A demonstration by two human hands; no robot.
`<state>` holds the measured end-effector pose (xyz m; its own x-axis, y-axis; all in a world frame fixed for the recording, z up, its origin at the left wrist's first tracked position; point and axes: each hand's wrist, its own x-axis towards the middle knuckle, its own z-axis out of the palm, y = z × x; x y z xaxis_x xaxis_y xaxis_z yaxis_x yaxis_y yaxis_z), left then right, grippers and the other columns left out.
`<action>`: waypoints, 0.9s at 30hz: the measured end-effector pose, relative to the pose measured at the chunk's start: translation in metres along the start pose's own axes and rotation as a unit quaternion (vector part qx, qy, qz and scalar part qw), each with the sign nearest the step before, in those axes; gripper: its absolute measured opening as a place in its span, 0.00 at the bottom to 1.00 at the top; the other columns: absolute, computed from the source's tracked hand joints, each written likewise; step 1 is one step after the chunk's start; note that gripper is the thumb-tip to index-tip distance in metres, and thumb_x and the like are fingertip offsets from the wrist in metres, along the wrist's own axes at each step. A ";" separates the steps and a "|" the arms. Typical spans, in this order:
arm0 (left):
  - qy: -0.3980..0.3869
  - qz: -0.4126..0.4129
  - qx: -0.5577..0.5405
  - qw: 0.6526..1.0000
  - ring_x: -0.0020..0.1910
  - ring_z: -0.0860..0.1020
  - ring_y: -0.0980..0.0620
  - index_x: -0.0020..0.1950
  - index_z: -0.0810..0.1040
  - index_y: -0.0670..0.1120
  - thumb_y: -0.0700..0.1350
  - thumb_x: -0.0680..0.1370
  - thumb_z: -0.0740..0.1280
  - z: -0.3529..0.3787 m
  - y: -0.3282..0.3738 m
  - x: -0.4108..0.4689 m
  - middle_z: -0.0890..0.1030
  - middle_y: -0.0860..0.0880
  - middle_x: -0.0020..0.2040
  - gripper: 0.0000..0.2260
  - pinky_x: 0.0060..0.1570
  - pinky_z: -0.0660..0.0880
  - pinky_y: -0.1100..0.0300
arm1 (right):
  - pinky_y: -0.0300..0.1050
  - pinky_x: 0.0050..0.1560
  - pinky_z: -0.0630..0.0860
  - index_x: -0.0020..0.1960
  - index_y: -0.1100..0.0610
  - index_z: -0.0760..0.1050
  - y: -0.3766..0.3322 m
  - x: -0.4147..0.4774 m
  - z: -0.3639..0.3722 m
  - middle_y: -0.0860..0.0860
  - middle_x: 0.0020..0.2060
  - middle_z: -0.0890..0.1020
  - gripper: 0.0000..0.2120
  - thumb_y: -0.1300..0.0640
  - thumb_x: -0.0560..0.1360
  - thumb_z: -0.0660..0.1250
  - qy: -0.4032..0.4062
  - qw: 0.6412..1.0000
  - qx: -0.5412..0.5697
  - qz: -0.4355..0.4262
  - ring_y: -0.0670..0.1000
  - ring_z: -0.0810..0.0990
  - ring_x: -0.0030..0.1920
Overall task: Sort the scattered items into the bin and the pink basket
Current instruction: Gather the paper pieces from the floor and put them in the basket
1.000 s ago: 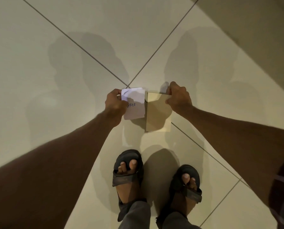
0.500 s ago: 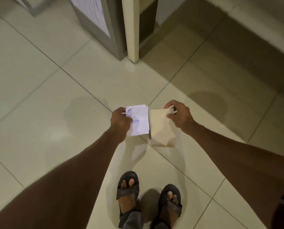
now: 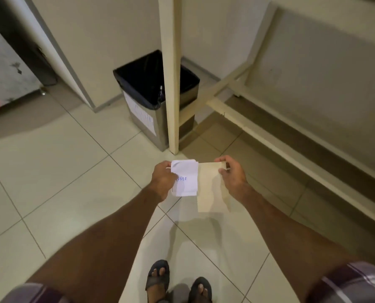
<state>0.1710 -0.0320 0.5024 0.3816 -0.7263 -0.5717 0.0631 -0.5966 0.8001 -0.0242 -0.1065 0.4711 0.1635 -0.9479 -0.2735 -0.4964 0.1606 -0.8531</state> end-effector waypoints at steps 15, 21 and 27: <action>-0.066 0.058 0.094 0.992 0.51 0.78 0.47 0.54 0.72 0.45 0.31 0.75 0.68 0.041 0.110 -0.159 0.77 0.45 0.54 0.13 0.45 0.78 0.55 | 0.36 0.39 0.75 0.50 0.50 0.75 -0.101 -0.152 -0.140 0.48 0.45 0.78 0.17 0.70 0.74 0.57 0.167 0.985 0.049 0.008 0.47 0.77 0.42; -0.136 0.089 0.157 0.974 0.51 0.80 0.44 0.56 0.73 0.43 0.30 0.74 0.68 0.074 0.132 -0.173 0.78 0.43 0.53 0.14 0.46 0.81 0.50 | 0.44 0.48 0.78 0.50 0.47 0.74 -0.093 -0.202 -0.177 0.52 0.52 0.79 0.17 0.68 0.75 0.58 0.259 0.963 0.056 0.049 0.52 0.79 0.52; -0.246 0.114 0.194 0.943 0.42 0.78 0.47 0.54 0.74 0.42 0.26 0.73 0.66 0.124 0.142 -0.203 0.79 0.44 0.49 0.14 0.34 0.77 0.59 | 0.52 0.55 0.78 0.53 0.51 0.76 -0.085 -0.257 -0.210 0.55 0.53 0.79 0.16 0.69 0.74 0.58 0.365 0.922 0.083 0.097 0.57 0.77 0.56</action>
<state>-0.0123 -0.0118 0.7095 -0.1362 -0.8644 -0.4839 -0.3480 -0.4156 0.8403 -0.2034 0.0658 0.7068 -0.5625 -0.8198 -0.1075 -0.3094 0.3293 -0.8921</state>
